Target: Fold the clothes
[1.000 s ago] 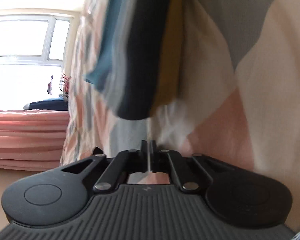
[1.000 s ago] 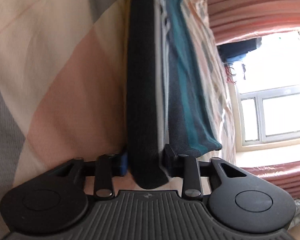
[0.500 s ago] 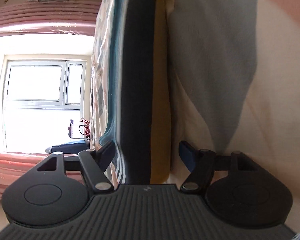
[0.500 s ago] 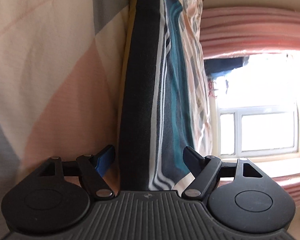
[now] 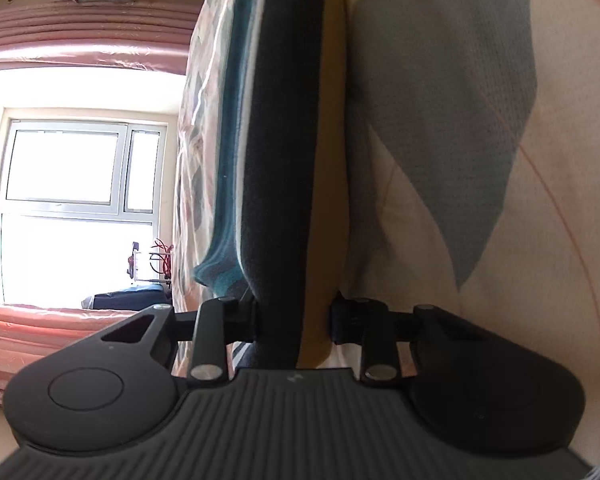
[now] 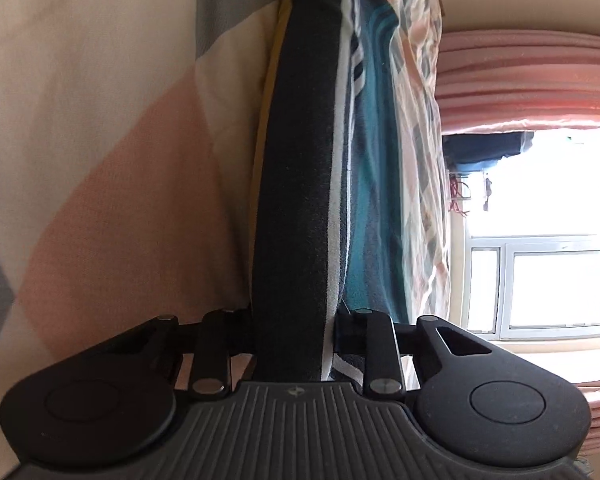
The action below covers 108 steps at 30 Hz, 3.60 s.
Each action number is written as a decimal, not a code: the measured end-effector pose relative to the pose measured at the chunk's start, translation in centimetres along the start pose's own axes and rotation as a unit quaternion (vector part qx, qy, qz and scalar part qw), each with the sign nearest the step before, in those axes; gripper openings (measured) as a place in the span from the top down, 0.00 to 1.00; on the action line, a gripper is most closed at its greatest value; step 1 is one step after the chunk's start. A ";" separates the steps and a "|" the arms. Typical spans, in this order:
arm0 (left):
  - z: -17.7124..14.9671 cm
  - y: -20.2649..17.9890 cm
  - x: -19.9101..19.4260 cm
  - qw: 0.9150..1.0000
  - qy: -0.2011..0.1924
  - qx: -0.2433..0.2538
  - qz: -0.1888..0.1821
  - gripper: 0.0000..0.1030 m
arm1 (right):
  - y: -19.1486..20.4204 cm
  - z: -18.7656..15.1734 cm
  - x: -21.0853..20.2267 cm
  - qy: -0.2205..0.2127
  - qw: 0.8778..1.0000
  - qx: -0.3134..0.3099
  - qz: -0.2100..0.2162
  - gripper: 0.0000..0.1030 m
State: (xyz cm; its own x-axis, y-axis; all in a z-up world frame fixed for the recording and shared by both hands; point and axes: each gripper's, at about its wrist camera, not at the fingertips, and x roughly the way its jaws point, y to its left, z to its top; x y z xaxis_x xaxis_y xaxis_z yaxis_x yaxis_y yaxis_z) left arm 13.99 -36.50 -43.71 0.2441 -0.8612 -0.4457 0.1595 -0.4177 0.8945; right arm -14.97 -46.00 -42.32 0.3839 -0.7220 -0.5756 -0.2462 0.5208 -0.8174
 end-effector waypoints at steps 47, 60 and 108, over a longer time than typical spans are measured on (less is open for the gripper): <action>-3.0 -0.5 -23.5 0.969 0.129 -0.195 -0.083 0.62 | -4.0 -4.8 -16.5 0.108 0.856 0.450 0.232 0.55; 21.8 2.5 -18.6 0.832 0.129 -0.528 -0.110 0.62 | -6.2 -13.3 -9.7 -0.075 0.806 0.466 0.358 0.57; 35.8 -7.9 -17.5 0.961 0.093 -0.262 -0.013 0.73 | -3.8 -10.6 2.9 -0.492 0.662 -0.530 0.199 0.61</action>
State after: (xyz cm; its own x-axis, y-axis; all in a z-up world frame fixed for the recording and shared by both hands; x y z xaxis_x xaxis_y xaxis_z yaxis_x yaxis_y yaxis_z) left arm -25.75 -28.52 -41.74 0.3930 -0.7655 -0.5094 0.6145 -0.1934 0.7648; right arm -22.37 -54.95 -41.16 0.3662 0.2929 -0.8833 -0.7873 -0.4085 -0.4618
